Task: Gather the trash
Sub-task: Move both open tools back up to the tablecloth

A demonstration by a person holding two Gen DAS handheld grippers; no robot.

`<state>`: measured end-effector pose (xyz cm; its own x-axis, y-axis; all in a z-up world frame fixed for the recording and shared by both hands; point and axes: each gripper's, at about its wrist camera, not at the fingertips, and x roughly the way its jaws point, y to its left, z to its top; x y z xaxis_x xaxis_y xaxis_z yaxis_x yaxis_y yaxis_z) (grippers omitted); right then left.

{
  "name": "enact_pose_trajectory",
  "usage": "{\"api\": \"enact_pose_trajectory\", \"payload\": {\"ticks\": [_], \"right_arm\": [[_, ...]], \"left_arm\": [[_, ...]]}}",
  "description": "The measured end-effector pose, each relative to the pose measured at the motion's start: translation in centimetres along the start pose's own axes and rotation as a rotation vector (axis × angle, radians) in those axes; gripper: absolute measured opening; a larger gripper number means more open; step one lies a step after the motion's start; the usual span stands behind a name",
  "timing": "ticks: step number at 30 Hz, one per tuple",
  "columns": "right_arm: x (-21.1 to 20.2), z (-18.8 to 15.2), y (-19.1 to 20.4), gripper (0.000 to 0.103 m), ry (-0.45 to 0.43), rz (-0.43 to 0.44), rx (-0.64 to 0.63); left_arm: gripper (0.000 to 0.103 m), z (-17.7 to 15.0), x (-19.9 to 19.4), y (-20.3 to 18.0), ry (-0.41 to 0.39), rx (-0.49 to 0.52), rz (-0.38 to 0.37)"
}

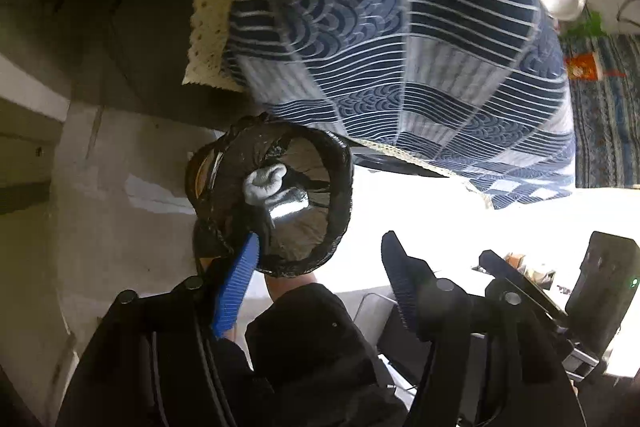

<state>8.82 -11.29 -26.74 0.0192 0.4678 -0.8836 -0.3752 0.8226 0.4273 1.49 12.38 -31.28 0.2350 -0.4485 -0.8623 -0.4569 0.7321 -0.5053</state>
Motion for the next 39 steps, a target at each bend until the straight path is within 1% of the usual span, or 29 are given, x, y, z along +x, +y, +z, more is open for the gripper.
{"api": "enact_pose_trajectory", "payload": {"ticks": [2, 3, 4, 6, 9, 10, 12, 14, 15, 16, 17, 18, 20, 21, 24, 25, 27, 29, 30, 33, 36, 38, 39], "right_arm": [[-1.0, 0.2, 0.5, 0.084, -0.018, -0.008, -0.01], [-2.1, 0.4, 0.8, 0.085, -0.044, -0.009, -0.015], [-2.9, 0.5, 1.1, 0.086, -0.061, -0.01, -0.019], [-4.8, 0.8, 1.7, 0.086, -0.104, -0.018, -0.03], [-7.1, 1.1, 2.5, 0.086, -0.157, -0.02, -0.04], [-7.6, 1.2, 2.8, 0.086, -0.172, -0.021, -0.046], [-8.8, 1.5, 3.3, 0.086, -0.201, -0.022, -0.055], [-9.6, 1.7, 3.7, 0.087, -0.226, -0.025, -0.065], [-9.9, 1.8, 3.8, 0.095, -0.236, -0.027, -0.068], [-10.5, 1.9, 4.0, 0.099, -0.257, -0.03, -0.073], [-11.2, 2.1, 4.1, 0.099, -0.282, -0.031, -0.077], [-11.9, 2.4, 4.3, 0.099, -0.3, -0.032, -0.08], [-12.9, 2.9, 4.4, 0.099, -0.327, -0.032, -0.082], [-13.7, 3.4, 4.4, 0.099, -0.346, -0.031, -0.079], [-15.8, 5.0, 4.4, 0.099, -0.402, -0.021, -0.076], [-16.2, 5.6, 4.4, 0.099, -0.417, -0.023, -0.077], [-17.4, 6.9, 4.4, 0.099, -0.445, -0.017, -0.077], [-18.5, 7.9, 4.3, 0.099, -0.47, -0.008, -0.071], [-19.2, 8.3, 4.3, 0.099, -0.486, -0.009, -0.064], [-21.4, 9.3, 4.3, 0.099, -0.533, -0.013, -0.064], [-22.4, 10.8, 3.9, 0.099, -0.539, 0.004, -0.063], [-22.6, 11.9, 3.5, 0.099, -0.539, 0.001, -0.069], [-22.6, 12.5, 3.1, 0.099, -0.536, 0.002, -0.071]], "left_arm": [[0.064, 0.1, -0.9, -1.2, -0.01, 0.034, -0.01], [0.064, 0.1, -1.3, -1.7, -0.019, 0.046, -0.009], [0.064, 0.2, -2.1, -2.3, -0.035, 0.064, -0.012], [0.069, 0.4, -3.8, -3.3, -0.071, 0.092, -0.017], [0.07, 0.8, -6.0, -4.5, -0.117, 0.127, -0.014], [0.07, 1.1, -7.2, -5.0, -0.144, 0.138, -0.015], [0.077, 1.4, -8.9, -5.7, -0.185, 0.154, -0.022], [0.078, 1.6, -10.1, -6.5, -0.213, 0.175, -0.025], [0.078, 1.7, -10.7, -6.9, -0.224, 0.186, -0.028], [0.078, 1.8, -11.4, -7.4, -0.239, 0.198, -0.03], [0.079, 1.9, -11.8, -7.8, -0.249, 0.206, -0.032], [0.084, 2.1, -12.3, -8.3, -0.26, 0.22, -0.032], [0.088, 2.4, -13.3, -9.2, -0.287, 0.24, -0.034], [0.088, 2.6, -13.6, -9.7, -0.297, 0.245, -0.037], [0.088, 4.1, -15.3, -11.7, -0.357, 0.25, -0.085], [0.088, 4.6, -16.0, -12.8, -0.39, 0.269, -0.097], [0.088, 5.5, -16.8, -14.5, -0.424, 0.295, -0.073], [0.088, 6.6, -17.2, -16.1, -0.425, 0.317, -0.084], [0.088, 7.1, -17.4, -16.9, -0.432, 0.33, -0.066], [0.088, 8.2, -17.6, -18.3, -0.442, 0.356, -0.042], [0.088, 9.7, -16.9, -19.1, -0.46, 0.364, 0.048], [0.088, 10.9, -16.3, -19.1, -0.443, 0.349, 0.065], [0.088, 11.5, -15.8, -19.5, -0.437, 0.358, 0.081]]}}
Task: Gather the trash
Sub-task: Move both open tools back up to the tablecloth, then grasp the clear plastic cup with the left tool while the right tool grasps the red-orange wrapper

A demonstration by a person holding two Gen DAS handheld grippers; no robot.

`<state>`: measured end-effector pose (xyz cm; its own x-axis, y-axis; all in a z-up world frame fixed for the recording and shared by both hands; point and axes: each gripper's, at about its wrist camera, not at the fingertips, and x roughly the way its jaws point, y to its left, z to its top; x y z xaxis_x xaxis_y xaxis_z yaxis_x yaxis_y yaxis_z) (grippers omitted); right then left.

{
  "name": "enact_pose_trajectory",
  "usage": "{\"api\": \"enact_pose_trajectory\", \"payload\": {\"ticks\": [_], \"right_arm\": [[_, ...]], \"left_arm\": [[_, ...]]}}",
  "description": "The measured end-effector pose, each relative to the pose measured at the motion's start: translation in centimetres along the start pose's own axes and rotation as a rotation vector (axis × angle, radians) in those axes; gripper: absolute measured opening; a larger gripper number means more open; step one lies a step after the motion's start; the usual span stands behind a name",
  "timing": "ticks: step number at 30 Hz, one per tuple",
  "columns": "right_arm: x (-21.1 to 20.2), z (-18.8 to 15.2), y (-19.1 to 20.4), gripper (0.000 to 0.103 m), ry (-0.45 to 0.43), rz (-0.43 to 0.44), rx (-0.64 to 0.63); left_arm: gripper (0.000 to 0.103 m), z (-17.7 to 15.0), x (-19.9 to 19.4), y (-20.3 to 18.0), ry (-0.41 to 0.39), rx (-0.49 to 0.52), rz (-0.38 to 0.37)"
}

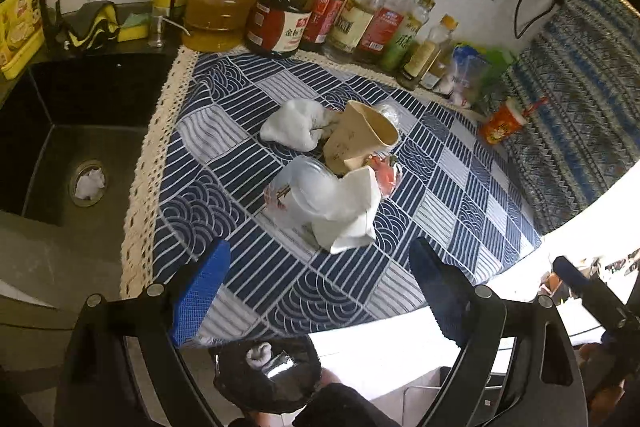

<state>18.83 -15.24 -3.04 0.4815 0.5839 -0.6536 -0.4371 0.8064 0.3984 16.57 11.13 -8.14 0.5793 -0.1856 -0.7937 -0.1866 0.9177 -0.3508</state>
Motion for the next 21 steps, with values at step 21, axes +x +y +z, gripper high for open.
{"api": "enact_pose_trajectory", "payload": {"ticks": [21], "right_arm": [[9.7, 3.9, -8.2, 0.099, 0.135, 0.048, -0.099]], "left_arm": [[0.088, 3.3, 11.5, -1.3, 0.167, 0.033, 0.244]]}}
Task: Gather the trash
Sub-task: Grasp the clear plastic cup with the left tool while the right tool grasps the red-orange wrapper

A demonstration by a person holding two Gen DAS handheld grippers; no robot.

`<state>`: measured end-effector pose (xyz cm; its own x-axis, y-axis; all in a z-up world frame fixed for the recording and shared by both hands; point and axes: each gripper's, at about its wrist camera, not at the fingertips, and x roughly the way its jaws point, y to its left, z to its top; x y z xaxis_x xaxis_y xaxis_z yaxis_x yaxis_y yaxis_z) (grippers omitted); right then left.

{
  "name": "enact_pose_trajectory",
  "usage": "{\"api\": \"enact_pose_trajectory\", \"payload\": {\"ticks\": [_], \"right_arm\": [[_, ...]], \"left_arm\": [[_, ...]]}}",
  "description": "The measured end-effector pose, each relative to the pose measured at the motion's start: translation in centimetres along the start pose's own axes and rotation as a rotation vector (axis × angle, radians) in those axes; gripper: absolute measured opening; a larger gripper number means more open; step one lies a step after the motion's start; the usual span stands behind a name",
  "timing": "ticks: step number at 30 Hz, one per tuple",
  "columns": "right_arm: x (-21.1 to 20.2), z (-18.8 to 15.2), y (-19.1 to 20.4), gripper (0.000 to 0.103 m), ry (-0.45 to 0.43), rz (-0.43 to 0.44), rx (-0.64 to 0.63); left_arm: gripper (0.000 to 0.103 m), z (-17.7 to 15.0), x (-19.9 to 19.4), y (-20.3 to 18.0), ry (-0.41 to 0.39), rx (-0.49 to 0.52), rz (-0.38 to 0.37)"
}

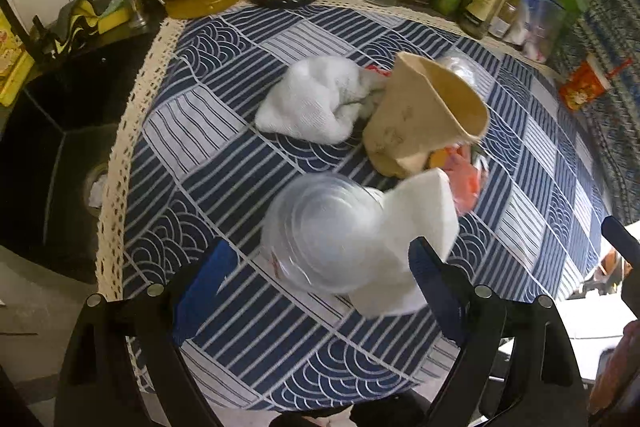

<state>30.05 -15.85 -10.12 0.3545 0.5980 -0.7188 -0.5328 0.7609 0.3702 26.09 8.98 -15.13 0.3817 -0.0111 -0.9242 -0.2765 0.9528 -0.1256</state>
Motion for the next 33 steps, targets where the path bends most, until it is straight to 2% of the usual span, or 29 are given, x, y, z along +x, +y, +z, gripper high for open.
{"api": "enact_pose_trajectory", "payload": {"ticks": [3, 6, 9, 10, 12, 13, 18, 24, 25, 27, 30, 33], "right_arm": [[2.1, 0.4, -0.7, 0.099, 0.038, 0.057, -0.032], [4.1, 0.7, -0.7, 0.099, 0.074, 0.07, -0.076], [5.0, 1.3, -0.9, 0.099, 0.073, 0.092, -0.076], [5.4, 1.6, -1.0, 0.099, 0.073, 0.097, -0.082], [6.4, 2.0, -1.4, 0.099, 0.08, 0.103, -0.086], [6.8, 2.2, -1.5, 0.099, 0.087, 0.105, -0.086], [9.9, 2.7, -2.5, 0.099, 0.157, 0.114, -0.083], [11.9, 3.1, -2.7, 0.099, 0.177, 0.117, -0.115], [12.2, 3.2, -2.9, 0.097, 0.18, 0.12, -0.112], [12.7, 3.3, -3.1, 0.087, 0.194, 0.131, -0.106], [13.5, 3.3, -3.1, 0.079, 0.213, 0.135, -0.12], [13.7, 3.3, -3.0, 0.079, 0.203, 0.132, -0.137]], "left_arm": [[0.088, 0.4, 0.2, 0.3, -0.001, -0.023, 0.018], [0.087, 0.7, 0.6, 0.6, 0.019, -0.049, 0.023], [0.086, 1.0, 0.9, 1.1, 0.036, -0.06, 0.022], [0.084, 1.1, 0.9, 1.3, 0.039, -0.069, 0.022], [0.068, 1.2, 1.2, 1.5, 0.056, -0.079, 0.006], [0.066, 1.3, 1.4, 1.5, 0.067, -0.08, -0.001], [0.065, 1.5, 0.9, 1.5, 0.054, -0.061, -0.012], [0.065, 1.6, 0.0, 2.3, 0.036, -0.101, -0.012], [0.065, 1.5, -0.3, 2.4, 0.03, -0.11, -0.01], [0.065, 1.3, -0.6, 2.7, 0.027, -0.121, -0.006], [0.065, 0.9, -1.0, 3.1, 0.027, -0.14, -0.002], [0.065, 0.6, -1.4, 3.1, 0.026, -0.144, -0.002]]}}
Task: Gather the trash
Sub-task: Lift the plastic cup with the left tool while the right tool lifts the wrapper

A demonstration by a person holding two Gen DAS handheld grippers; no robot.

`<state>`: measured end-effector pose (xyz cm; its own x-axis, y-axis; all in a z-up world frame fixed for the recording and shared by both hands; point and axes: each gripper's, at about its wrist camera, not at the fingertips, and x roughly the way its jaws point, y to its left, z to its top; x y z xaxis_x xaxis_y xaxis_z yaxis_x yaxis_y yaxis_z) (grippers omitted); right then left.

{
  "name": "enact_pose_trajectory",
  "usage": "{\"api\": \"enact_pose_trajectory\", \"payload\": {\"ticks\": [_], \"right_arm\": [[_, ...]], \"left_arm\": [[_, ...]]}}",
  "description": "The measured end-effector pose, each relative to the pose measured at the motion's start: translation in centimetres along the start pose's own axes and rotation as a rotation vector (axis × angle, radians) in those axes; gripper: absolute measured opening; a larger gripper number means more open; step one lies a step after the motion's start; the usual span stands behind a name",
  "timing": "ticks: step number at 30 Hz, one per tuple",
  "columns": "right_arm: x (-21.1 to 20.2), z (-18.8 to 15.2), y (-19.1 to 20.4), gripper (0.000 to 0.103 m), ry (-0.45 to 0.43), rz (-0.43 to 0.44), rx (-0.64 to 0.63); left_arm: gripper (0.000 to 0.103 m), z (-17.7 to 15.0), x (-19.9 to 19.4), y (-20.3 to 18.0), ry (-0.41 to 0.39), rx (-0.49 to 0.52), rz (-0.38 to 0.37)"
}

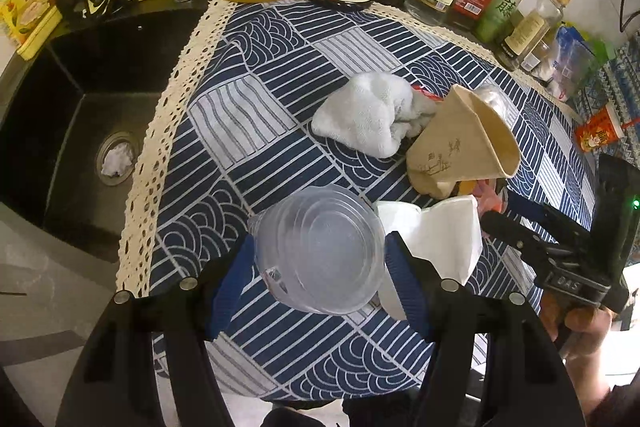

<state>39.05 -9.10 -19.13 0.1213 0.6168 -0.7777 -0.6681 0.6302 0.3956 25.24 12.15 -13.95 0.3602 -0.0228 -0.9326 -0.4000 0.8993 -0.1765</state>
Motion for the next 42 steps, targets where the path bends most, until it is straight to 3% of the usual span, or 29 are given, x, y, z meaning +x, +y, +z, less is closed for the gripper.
{"api": "enact_pose_trajectory", "payload": {"ticks": [2, 6, 11, 25, 42], "right_arm": [[0.1, 0.1, 0.0, 0.077, -0.003, 0.0, -0.003], [0.6, 0.4, 0.1, 0.055, 0.002, -0.013, -0.021], [0.4, 0.2, -0.3, 0.048, 0.01, 0.0, 0.006], [-4.5, -2.5, 1.2, 0.048, -0.032, -0.057, 0.047], [-11.4, -7.4, 7.7, 0.048, -0.147, -0.153, 0.07]], "left_arm": [[0.065, -0.2, -0.2, 0.0, 0.001, 0.0, -0.004], [0.065, -0.7, -0.5, 0.2, 0.006, -0.031, -0.042], [0.065, -1.0, -1.4, 0.5, -0.01, -0.059, -0.068], [0.065, -2.2, -3.0, 0.4, -0.049, -0.007, -0.134], [0.065, -5.6, -7.3, 1.1, -0.142, 0.06, -0.25]]}}
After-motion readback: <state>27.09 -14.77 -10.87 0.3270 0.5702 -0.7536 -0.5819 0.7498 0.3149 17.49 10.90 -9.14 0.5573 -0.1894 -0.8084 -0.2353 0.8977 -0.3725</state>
